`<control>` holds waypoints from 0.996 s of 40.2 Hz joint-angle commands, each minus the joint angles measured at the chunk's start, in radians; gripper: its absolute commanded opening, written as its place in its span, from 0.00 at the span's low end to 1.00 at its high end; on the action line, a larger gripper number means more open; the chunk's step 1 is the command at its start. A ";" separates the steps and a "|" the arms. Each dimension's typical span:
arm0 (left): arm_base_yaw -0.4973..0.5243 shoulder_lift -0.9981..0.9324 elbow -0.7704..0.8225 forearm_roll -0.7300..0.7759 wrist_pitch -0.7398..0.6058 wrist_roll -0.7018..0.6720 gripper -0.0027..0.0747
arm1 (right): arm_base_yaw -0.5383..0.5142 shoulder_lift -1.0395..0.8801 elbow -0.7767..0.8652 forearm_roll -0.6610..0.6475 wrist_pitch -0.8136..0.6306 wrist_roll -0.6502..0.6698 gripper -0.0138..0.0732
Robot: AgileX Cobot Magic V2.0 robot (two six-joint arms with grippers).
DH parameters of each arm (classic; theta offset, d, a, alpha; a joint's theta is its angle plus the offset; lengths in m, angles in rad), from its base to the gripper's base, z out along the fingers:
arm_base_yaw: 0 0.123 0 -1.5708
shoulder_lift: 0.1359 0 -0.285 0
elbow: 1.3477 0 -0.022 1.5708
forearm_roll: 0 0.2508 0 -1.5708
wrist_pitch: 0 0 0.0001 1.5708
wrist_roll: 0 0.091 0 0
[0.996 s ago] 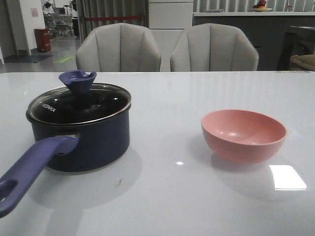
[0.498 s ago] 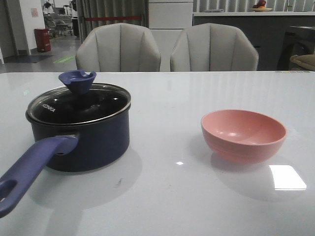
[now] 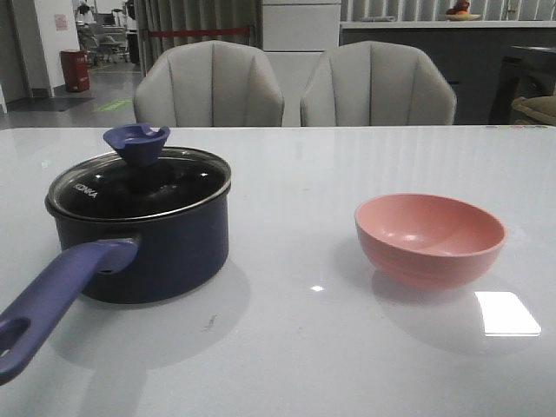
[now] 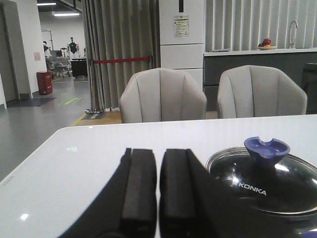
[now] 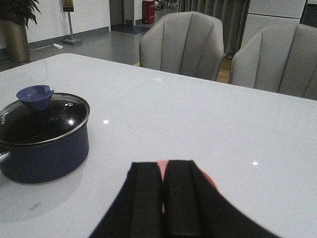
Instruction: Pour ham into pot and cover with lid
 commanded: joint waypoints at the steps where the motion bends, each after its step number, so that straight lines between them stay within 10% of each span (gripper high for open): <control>1: 0.001 -0.018 0.022 -0.010 -0.087 -0.012 0.19 | 0.002 0.004 -0.030 -0.002 -0.073 -0.007 0.33; 24: 0.001 -0.018 0.022 -0.010 -0.087 -0.012 0.19 | -0.112 -0.043 0.086 -0.011 -0.153 0.043 0.33; 40: 0.001 -0.018 0.022 -0.010 -0.087 -0.012 0.19 | -0.353 -0.419 0.172 -0.396 0.144 0.408 0.33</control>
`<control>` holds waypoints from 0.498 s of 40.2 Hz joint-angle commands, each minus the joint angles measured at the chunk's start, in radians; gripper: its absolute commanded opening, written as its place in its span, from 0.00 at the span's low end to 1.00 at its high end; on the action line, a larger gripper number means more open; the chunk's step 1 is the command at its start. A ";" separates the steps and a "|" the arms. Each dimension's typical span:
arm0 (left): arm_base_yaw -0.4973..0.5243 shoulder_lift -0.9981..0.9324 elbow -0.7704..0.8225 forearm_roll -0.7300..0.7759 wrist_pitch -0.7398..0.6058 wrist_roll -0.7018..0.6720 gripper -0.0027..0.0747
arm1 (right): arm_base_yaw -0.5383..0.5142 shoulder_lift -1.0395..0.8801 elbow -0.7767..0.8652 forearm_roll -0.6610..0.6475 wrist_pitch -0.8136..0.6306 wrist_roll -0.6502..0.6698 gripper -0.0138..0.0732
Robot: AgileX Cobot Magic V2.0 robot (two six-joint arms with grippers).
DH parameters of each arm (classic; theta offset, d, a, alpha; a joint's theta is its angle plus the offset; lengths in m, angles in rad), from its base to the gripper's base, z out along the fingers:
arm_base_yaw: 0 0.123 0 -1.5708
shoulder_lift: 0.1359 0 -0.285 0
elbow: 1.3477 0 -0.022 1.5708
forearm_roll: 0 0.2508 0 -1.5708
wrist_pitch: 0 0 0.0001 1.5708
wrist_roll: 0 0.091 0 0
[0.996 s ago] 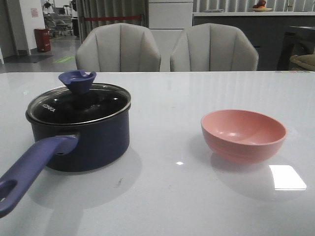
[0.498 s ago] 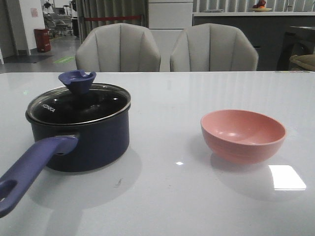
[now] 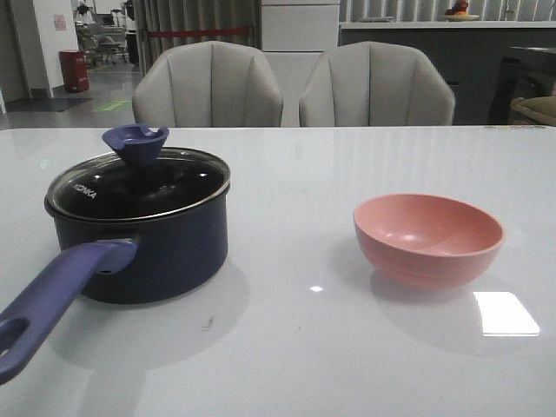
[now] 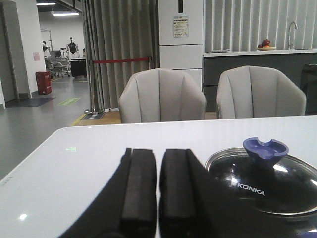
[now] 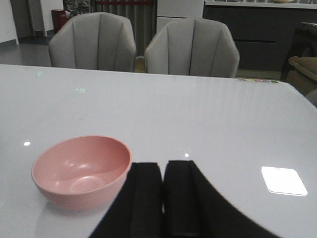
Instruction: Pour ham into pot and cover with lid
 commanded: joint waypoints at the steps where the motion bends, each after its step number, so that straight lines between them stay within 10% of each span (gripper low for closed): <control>1: 0.001 -0.018 0.022 -0.008 -0.086 -0.010 0.19 | -0.011 -0.056 -0.019 -0.072 -0.005 0.075 0.33; 20: 0.001 -0.016 0.022 -0.008 -0.086 -0.010 0.19 | 0.018 -0.091 0.041 -0.090 -0.077 0.102 0.33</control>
